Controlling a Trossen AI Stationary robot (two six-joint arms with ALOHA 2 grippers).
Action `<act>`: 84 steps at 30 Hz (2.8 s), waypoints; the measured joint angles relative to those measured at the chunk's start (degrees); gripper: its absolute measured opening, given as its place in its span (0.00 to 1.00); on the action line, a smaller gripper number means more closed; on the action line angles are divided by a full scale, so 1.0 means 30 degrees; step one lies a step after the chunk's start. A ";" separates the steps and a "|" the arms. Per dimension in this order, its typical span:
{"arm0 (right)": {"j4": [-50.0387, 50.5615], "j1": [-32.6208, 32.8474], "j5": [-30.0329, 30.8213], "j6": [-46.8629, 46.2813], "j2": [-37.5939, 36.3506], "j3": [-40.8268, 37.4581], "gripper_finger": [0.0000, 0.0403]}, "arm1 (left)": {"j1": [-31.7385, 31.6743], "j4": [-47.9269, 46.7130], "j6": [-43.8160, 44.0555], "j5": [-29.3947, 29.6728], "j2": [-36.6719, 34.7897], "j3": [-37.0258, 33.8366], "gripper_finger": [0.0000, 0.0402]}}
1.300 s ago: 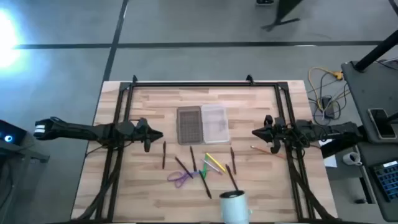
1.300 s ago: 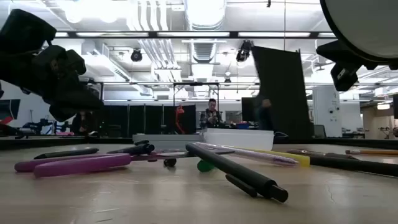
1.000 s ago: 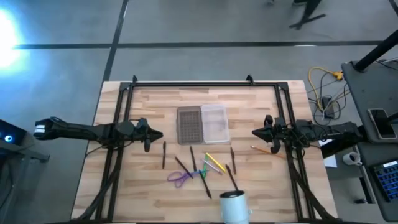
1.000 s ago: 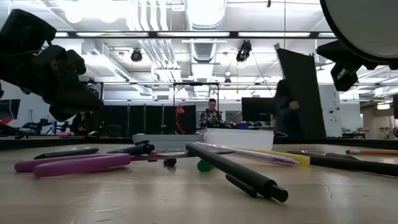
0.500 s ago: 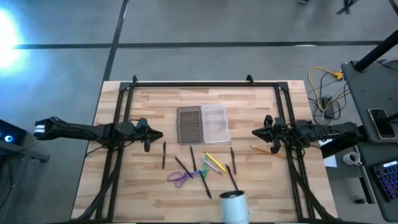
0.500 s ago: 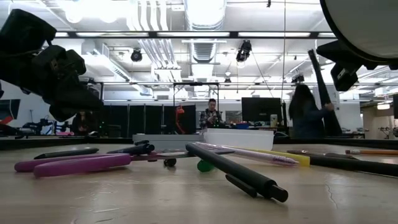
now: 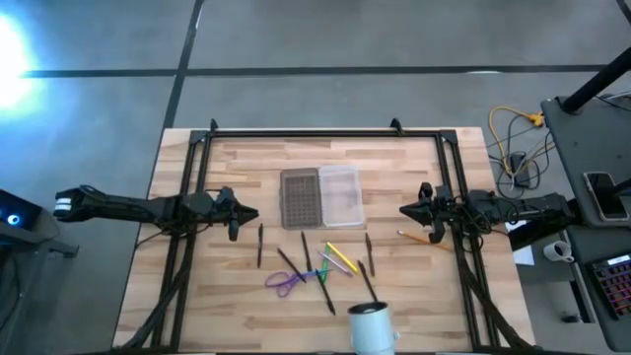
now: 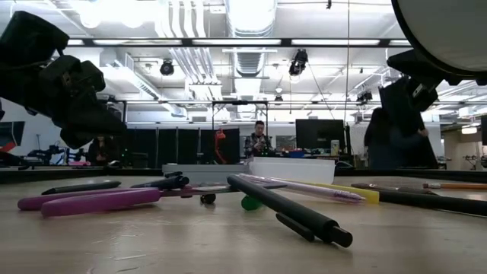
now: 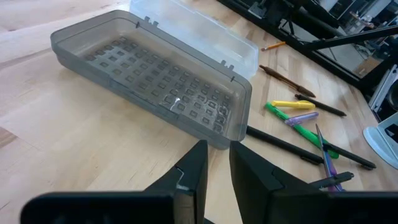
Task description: Pick & place school supplies into a supply box
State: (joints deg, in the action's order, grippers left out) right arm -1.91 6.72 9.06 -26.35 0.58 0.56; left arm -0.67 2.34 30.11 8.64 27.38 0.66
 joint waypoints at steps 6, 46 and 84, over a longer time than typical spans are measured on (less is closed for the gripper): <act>-0.0002 -0.0007 0.0000 -0.0007 -0.0007 0.0005 0.02 | -0.0007 -0.0005 0.0000 0.0000 0.0000 0.0002 0.13; -1.3944 0.0080 0.4114 -0.8021 0.6007 0.0849 0.02 | -0.0080 0.3408 1.6083 -0.0561 -0.0007 0.0002 0.13; 2.0162 -0.3106 0.1534 -0.8622 2.0362 1.5096 0.46 | -0.0136 0.3368 1.4893 0.1734 0.0000 0.0009 0.13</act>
State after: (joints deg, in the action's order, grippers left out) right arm 58.57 -2.60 13.66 -52.22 61.66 45.84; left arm -1.07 12.45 74.79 13.85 27.38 0.69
